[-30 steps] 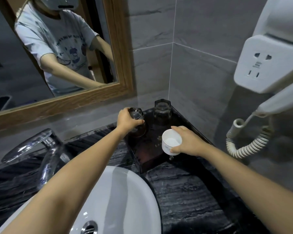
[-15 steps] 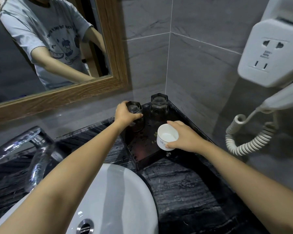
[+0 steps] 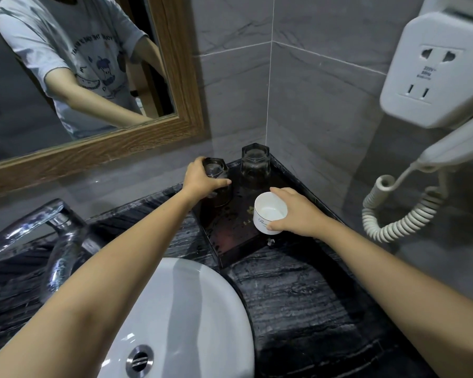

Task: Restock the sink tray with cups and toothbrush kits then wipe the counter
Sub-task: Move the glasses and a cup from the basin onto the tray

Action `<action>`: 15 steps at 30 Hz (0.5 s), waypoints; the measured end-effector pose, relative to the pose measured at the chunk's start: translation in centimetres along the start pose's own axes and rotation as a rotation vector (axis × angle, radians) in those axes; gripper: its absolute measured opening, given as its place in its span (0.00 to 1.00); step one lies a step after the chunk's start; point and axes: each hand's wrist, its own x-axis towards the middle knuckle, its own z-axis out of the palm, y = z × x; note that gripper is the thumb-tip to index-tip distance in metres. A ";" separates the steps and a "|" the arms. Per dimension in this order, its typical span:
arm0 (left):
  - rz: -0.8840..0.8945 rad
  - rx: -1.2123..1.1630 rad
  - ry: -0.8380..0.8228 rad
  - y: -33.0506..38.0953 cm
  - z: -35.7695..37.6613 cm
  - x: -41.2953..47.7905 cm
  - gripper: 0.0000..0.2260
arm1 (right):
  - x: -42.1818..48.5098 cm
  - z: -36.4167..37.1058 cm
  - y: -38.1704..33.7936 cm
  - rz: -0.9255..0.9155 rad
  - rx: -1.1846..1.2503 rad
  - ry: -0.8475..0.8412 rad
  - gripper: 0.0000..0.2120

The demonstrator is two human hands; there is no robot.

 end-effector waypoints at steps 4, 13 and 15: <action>0.018 -0.001 0.003 -0.3 0.0 -0.6 0.49 | -0.1 0.0 0.0 -0.007 -0.001 0.003 0.44; 0.219 -0.024 0.158 0.2 -1.9 -4.8 0.42 | -0.2 -1.0 -1.4 -0.038 -0.015 -0.005 0.44; 0.309 -0.029 0.148 0.1 -2.2 -6.8 0.38 | -0.3 -1.4 -1.9 -0.059 -0.020 -0.010 0.44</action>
